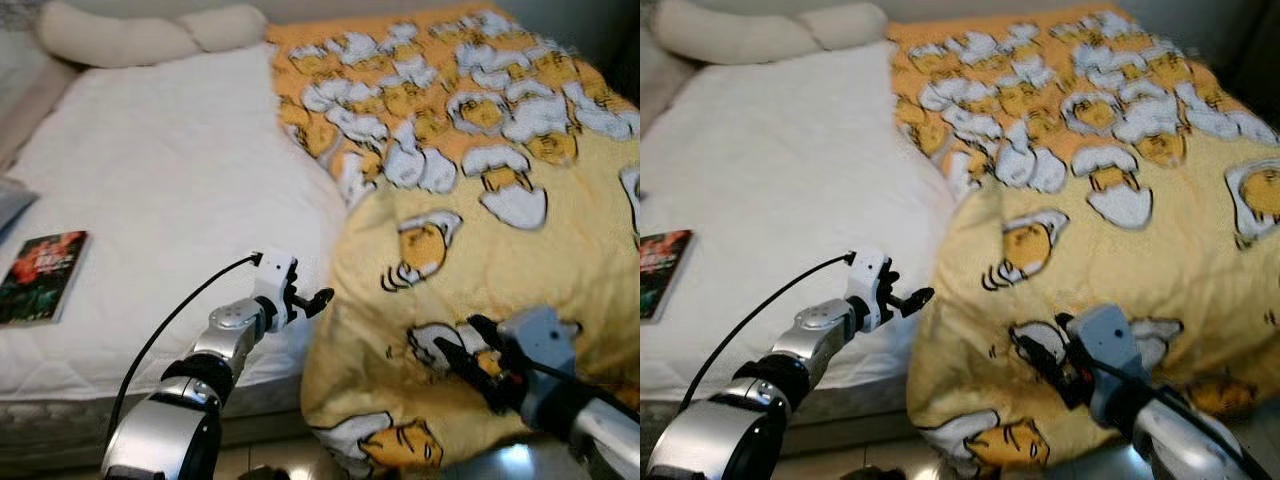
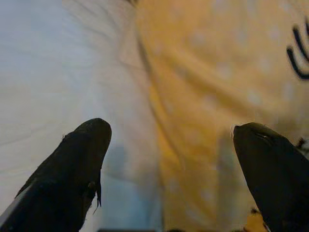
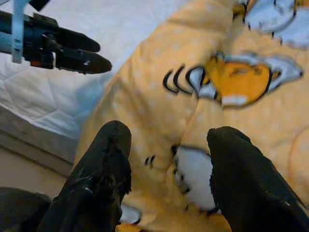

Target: Clean up the room

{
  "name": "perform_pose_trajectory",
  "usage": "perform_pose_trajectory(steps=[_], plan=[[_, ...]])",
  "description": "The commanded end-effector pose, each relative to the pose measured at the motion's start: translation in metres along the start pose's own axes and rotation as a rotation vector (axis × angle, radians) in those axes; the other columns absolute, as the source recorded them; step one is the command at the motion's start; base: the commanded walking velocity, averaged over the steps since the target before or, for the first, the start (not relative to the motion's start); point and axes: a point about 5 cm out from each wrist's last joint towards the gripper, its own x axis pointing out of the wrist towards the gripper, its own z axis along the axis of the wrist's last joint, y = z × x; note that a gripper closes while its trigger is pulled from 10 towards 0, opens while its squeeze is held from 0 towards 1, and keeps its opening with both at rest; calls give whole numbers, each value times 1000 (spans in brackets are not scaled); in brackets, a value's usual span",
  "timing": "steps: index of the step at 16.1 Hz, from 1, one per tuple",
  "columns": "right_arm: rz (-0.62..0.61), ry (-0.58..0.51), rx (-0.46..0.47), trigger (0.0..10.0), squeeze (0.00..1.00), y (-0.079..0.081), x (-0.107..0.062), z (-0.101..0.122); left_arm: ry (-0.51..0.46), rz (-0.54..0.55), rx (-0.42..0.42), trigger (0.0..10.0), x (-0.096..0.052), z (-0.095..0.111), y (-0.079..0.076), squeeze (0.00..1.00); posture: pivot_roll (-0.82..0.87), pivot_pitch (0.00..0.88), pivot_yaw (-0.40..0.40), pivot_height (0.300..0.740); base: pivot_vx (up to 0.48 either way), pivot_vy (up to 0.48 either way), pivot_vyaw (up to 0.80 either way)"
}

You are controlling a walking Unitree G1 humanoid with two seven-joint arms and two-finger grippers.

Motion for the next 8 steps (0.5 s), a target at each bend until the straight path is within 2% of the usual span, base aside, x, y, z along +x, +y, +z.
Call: perform_pose_trajectory(steps=[1, 2, 3, 4, 6, 8], plan=[[-3, -9, 33, 10000, 0, 7, -5, 2, -2, -14, -2, 10000, -2, 0, 3, 835, -412, 161, 159, 740, 0, 0, 0], [-3, -4, 39, 10000, 0, 11, -8, 1, 3, -19, 3, 10000, -1, 0, 2, 569, -418, 157, 162, 740, 0, 0, 0], [-10, 8, 47, 10000, 0, 15, -14, 0, 5, -38, 22, 10000, 0, 0, -1, 71, -426, 148, 163, 740, 0, 0, 0], [-10, 24, 56, 10000, 0, 17, -20, 0, 23, -47, 28, 10000, 1, -4, -4, 0, -430, 147, 149, 740, 0, 0, 0], [2, 53, 59, 10000, 0, 15, -27, -1, 43, -12, 21, 10000, 2, -8, -5, 0, -433, 169, 134, 740, 0, 0, 0], [19, 62, 40, 10000, 0, 14, -28, 2, 76, 26, 57, 10000, 2, -15, -6, 0, -453, 152, 112, 740, 0, 0, 0]])
